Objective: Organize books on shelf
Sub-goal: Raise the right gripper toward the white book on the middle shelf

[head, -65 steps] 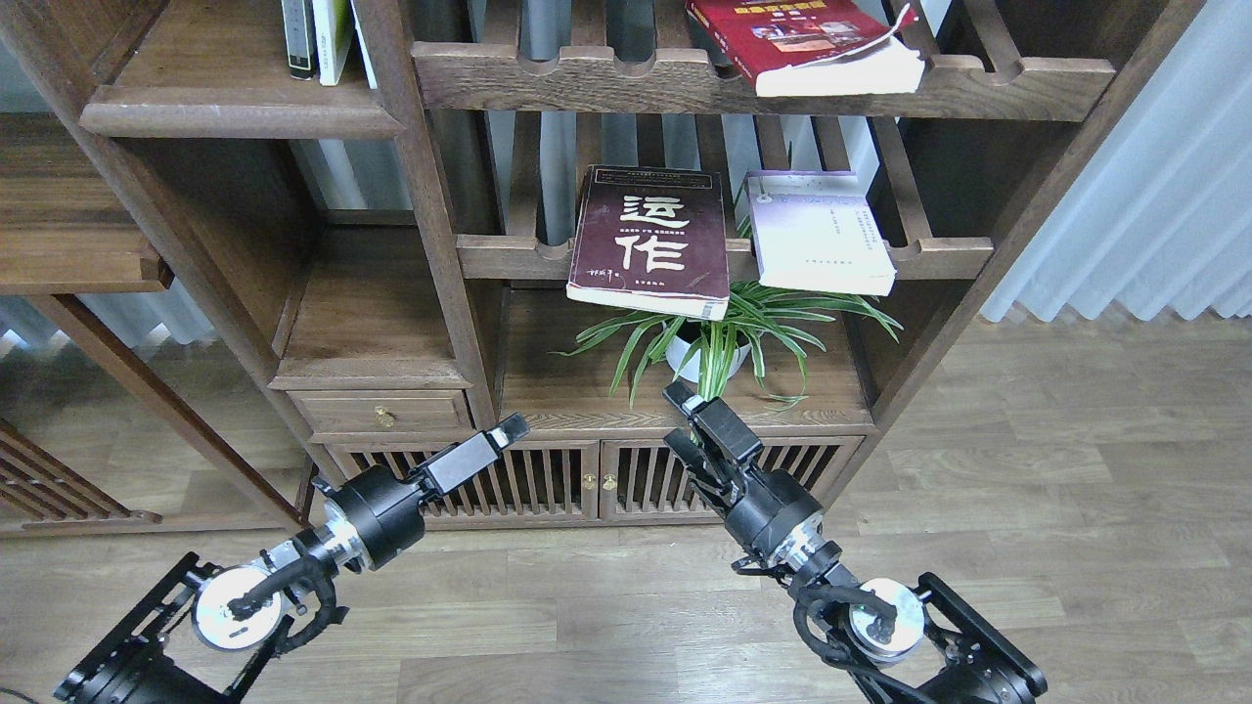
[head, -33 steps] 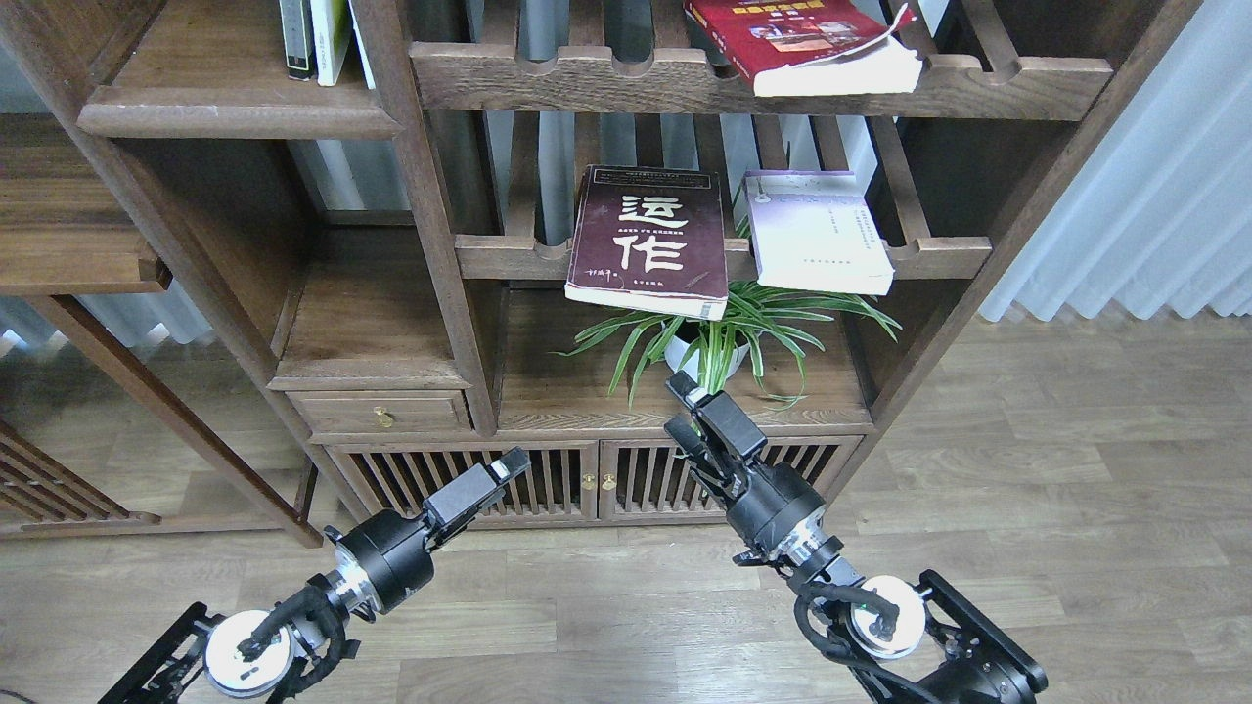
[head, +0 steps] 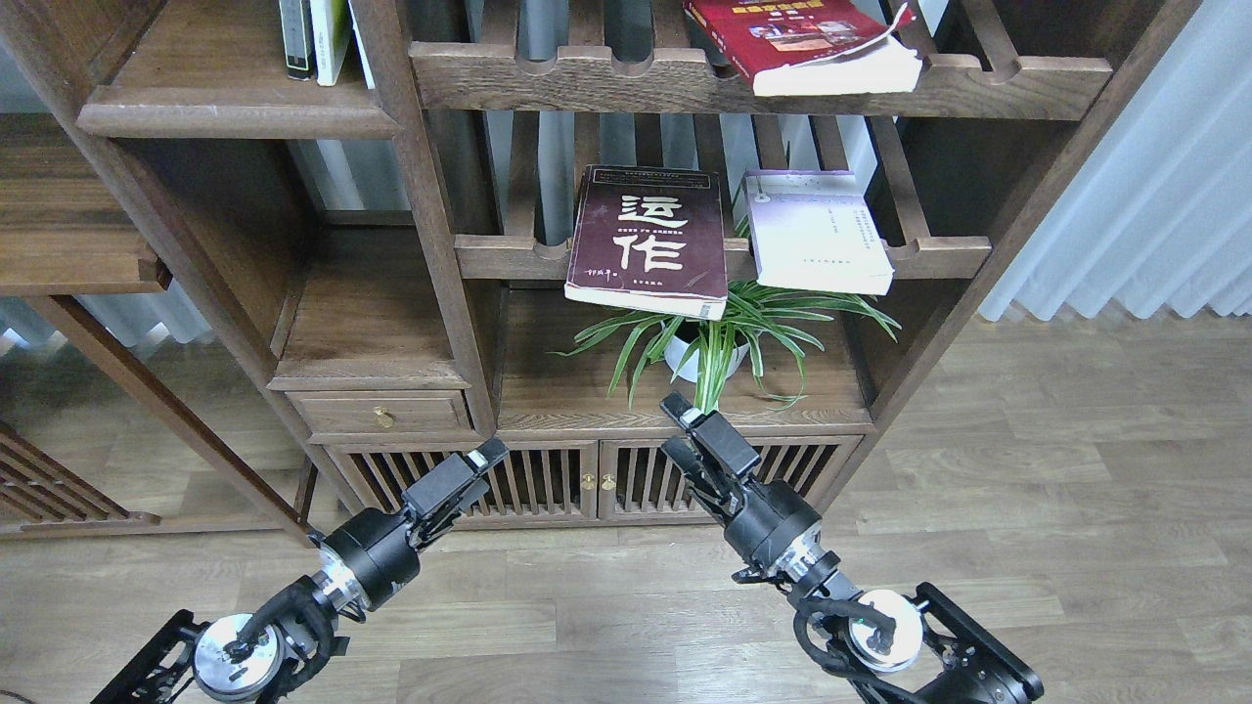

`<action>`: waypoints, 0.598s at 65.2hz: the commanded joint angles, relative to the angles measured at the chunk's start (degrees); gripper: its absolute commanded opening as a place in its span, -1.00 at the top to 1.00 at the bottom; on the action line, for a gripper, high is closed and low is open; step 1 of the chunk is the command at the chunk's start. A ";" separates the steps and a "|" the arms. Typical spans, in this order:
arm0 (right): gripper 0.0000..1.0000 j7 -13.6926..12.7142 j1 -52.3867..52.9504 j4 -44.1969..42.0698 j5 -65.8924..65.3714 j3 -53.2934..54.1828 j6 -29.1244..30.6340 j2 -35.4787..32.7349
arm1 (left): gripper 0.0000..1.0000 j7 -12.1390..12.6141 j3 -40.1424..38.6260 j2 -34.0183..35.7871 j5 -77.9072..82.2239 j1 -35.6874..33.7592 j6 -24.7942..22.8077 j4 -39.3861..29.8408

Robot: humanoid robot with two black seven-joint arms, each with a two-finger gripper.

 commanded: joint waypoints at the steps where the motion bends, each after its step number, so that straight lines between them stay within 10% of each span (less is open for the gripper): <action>1: -0.98 0.18 1.68 -1.81 0.12 2.17 0.03 0.00 | -0.99 -0.09 -0.75 0.00 -1.57 0.20 0.00 -0.16; 27: -0.98 0.53 11.18 -13.58 0.82 8.94 -1.73 0.00 | -0.99 -0.35 -6.29 0.00 -2.71 0.99 0.00 -0.96; 39: -0.98 5.10 16.01 -20.70 3.46 10.96 -4.98 0.00 | -0.99 -0.35 -7.35 0.00 -2.71 0.91 0.00 -1.22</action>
